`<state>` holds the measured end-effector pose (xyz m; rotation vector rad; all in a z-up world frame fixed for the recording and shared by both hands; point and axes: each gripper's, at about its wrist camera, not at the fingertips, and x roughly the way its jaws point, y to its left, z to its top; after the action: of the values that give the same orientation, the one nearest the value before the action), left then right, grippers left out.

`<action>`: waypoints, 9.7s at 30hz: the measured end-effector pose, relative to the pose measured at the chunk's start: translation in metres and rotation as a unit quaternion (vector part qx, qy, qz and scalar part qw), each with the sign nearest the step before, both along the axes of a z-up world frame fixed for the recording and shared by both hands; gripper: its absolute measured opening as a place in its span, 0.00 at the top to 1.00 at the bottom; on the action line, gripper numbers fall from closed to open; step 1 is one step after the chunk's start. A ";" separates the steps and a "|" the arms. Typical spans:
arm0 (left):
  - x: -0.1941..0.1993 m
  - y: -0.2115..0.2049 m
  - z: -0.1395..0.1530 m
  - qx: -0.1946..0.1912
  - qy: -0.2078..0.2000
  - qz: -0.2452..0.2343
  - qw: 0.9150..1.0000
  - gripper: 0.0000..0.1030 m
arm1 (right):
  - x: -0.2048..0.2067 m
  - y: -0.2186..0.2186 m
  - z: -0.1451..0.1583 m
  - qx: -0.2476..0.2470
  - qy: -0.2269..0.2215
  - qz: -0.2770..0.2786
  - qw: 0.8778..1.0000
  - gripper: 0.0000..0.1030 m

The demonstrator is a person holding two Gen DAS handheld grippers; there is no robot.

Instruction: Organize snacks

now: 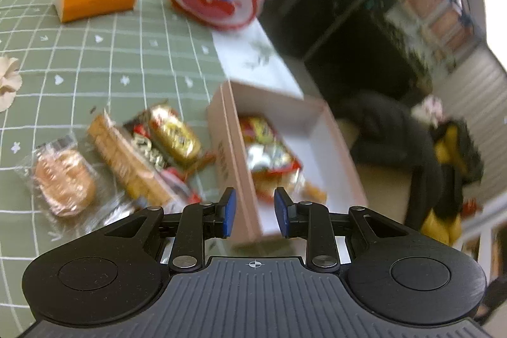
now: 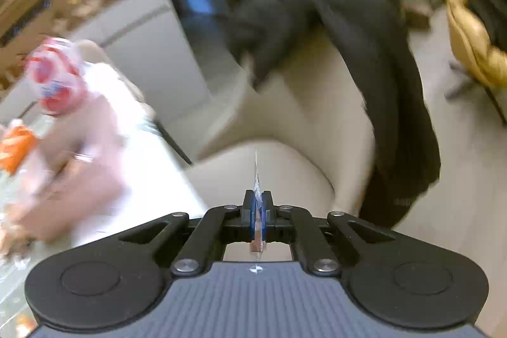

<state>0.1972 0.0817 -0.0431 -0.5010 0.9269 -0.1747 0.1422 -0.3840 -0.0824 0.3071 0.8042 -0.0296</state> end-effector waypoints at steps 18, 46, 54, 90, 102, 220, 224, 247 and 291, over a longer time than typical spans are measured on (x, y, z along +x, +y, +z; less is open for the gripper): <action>-0.088 0.037 -0.036 0.016 0.038 -0.064 0.997 0.71 | -0.015 0.180 0.142 -0.042 -0.128 0.157 0.978 0.97; -0.135 0.113 -0.041 0.000 0.075 0.076 0.994 0.71 | 0.044 0.422 0.018 -0.189 -0.038 0.415 0.889 0.38; -0.162 0.142 -0.049 -0.001 0.084 0.121 0.989 0.71 | 0.064 0.442 -0.027 -0.184 0.036 0.403 0.896 0.66; -0.093 0.019 -0.054 0.069 0.036 -0.105 0.991 0.70 | -0.054 0.297 -0.004 -0.157 0.038 0.267 0.950 0.36; -0.057 0.058 -0.055 0.124 0.040 0.019 0.991 0.78 | -0.073 0.292 -0.008 -0.117 0.048 0.302 0.945 0.36; -0.110 -0.019 -0.069 0.255 0.035 -0.141 0.956 0.59 | -0.049 0.251 -0.016 -0.143 0.032 0.226 0.963 0.15; -0.111 -0.021 -0.075 0.249 0.035 -0.150 0.956 0.51 | -0.049 0.252 -0.020 -0.141 0.039 0.229 0.962 0.15; -0.129 -0.047 -0.067 0.233 0.030 -0.109 0.966 0.59 | -0.012 0.228 -0.018 -0.101 0.085 0.338 0.932 0.34; -0.024 -0.049 0.016 0.108 -0.034 0.139 0.984 0.60 | 0.176 0.182 0.090 -0.033 -0.096 0.312 0.945 0.26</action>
<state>0.1733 0.0324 -0.0276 -0.4155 0.7878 0.1604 0.3185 -0.2023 0.0077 -0.0194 0.6762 0.5609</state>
